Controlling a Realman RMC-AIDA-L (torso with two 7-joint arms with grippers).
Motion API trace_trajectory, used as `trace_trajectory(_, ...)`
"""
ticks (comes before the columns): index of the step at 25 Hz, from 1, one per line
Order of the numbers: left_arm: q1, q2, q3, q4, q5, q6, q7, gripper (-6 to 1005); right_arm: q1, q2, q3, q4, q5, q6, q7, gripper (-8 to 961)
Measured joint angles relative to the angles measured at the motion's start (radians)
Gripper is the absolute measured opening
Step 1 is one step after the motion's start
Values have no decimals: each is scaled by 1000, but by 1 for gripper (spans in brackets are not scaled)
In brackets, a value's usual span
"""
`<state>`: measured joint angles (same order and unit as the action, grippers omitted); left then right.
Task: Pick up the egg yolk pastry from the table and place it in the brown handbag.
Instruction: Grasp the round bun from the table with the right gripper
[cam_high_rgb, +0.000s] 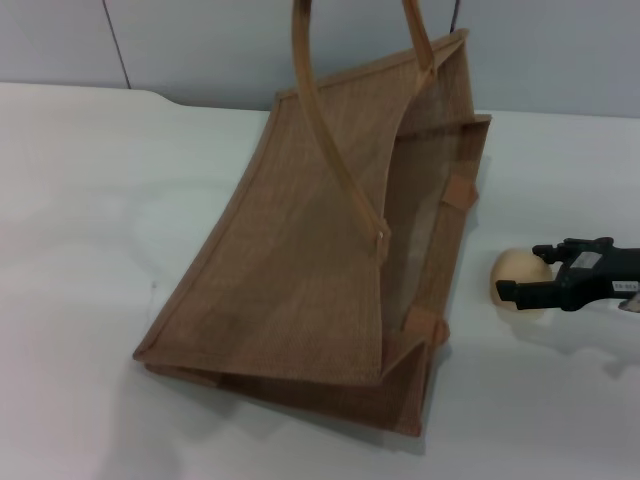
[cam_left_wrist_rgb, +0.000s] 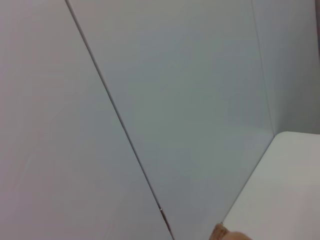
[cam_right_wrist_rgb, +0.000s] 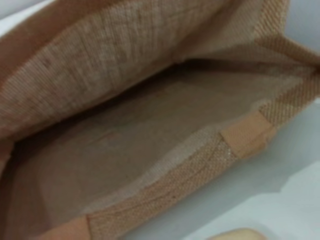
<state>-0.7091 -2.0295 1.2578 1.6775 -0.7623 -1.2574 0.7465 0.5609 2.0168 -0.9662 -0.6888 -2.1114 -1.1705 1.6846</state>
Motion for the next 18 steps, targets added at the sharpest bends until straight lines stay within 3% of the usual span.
trace_trajectory(14, 3, 0, -2, 14, 27, -1, -2, 113, 31, -2, 11, 25, -33, 10, 26, 891)
trace_trajectory(18, 2, 0, 0, 28, 31, 0, -3, 113, 36, -12, 13, 27, -48, 14, 64, 812)
